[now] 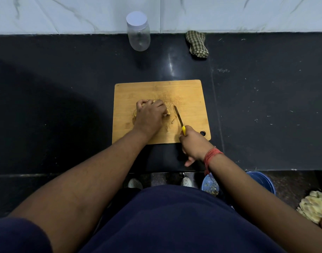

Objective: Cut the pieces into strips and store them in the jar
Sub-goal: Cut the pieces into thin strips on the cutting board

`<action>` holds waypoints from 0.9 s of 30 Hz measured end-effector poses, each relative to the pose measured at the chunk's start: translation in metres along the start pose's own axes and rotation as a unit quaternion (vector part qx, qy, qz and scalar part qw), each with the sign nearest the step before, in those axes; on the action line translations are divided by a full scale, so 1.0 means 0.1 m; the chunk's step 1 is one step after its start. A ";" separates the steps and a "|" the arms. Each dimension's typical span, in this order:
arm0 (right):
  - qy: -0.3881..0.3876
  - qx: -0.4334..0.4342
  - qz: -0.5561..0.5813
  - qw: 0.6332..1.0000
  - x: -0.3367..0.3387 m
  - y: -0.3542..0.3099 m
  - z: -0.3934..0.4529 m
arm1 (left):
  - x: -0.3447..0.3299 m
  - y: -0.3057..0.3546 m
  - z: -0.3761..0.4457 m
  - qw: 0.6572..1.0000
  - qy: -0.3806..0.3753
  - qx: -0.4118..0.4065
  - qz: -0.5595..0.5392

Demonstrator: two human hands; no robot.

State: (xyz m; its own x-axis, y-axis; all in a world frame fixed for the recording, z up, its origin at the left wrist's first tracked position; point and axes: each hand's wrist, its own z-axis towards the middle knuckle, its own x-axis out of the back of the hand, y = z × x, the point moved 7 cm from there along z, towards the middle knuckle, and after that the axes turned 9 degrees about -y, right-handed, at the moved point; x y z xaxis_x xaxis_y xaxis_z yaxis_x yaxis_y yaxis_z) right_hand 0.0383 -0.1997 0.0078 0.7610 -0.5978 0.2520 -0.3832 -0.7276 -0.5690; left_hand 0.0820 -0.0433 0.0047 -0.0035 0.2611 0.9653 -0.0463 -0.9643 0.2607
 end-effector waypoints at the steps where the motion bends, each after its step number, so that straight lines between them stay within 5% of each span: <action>1: -0.005 -0.001 0.002 1.000 -0.01 -0.03 0.02 | 0.00 0.00 0.00 1.000 -0.002 0.001 -0.002; 27: -0.028 -0.032 -0.044 0.998 -0.14 -0.21 0.28 | 0.00 -0.01 0.00 1.000 0.016 0.007 0.006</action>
State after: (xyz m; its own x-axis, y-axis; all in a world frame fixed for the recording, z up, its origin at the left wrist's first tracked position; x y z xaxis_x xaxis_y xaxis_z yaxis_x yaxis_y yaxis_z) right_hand 0.0504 -0.1662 -0.0060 0.8202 -0.5127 0.2536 -0.3456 -0.7975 -0.4945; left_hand 0.0824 -0.0420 0.0043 -0.0360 0.2505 0.9674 -0.0327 -0.9679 0.2494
